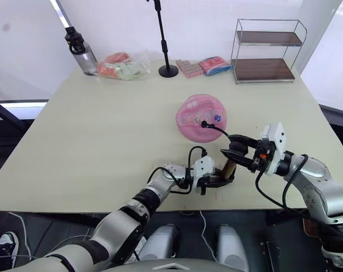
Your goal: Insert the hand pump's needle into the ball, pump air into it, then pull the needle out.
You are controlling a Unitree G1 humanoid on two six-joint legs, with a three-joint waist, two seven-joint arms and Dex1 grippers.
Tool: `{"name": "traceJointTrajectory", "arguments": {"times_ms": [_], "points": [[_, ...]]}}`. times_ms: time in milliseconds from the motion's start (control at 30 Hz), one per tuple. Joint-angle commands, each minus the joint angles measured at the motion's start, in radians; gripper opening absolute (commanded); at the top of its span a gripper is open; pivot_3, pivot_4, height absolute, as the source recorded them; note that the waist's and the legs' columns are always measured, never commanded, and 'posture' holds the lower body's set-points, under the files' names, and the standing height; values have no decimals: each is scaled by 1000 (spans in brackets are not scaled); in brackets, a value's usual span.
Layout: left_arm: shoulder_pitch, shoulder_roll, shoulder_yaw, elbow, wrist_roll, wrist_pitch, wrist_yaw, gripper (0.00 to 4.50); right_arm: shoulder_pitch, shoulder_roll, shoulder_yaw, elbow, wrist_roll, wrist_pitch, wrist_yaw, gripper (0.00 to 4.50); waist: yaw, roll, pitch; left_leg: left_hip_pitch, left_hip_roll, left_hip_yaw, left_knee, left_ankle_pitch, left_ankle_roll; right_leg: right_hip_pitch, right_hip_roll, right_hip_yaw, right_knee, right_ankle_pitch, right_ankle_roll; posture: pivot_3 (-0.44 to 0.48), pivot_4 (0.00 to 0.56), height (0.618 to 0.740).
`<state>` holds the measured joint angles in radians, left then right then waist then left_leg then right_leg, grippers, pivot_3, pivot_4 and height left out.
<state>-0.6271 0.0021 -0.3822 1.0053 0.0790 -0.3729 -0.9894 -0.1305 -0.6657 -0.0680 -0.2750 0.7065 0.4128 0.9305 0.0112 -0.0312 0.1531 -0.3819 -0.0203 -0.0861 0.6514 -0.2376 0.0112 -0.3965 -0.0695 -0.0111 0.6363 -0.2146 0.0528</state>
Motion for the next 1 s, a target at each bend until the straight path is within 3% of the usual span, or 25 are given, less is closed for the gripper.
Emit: {"name": "traceJointTrajectory", "arguments": {"times_ms": [33,133,333,567,800,1000], "points": [[14,16,2,39,26,34,-6,1097,-32,-46,-85,-65,141,122,8,2121,1,4,3,-1,-1,0,0,0,0,-1,0,0,-1,2,3,0,150,740],[16,17,1,35,28,31,-8,1097,-98,-109,-180,-104,264,217,-4,2121,1,10,6,-4,-2,0,-1,0,0,-3,-1,-1,-3,2,3,0,150,740],[17,21,-1,26,38,25,-12,1097,-188,-202,-292,-93,342,290,-3,2121,3,11,7,-15,-5,0,-1,0,0,-10,-1,-4,-5,3,4,0,150,740],[22,24,-3,24,40,25,-14,1097,-294,-289,-354,-74,448,380,-12,2121,3,13,9,-15,-5,1,-1,0,1,-10,-1,-4,-6,3,4,0,150,740],[25,28,-2,26,41,24,-13,1097,-307,-279,-334,-87,445,396,-30,2121,2,13,9,-16,-4,1,-1,0,1,-10,-1,-4,-6,3,4,0,150,740],[22,29,-1,31,41,25,-13,1097,-128,-270,-163,-99,201,301,19,2121,1,8,5,-14,-4,1,-1,0,1,-9,-1,-5,-6,3,4,0,150,740]]}}
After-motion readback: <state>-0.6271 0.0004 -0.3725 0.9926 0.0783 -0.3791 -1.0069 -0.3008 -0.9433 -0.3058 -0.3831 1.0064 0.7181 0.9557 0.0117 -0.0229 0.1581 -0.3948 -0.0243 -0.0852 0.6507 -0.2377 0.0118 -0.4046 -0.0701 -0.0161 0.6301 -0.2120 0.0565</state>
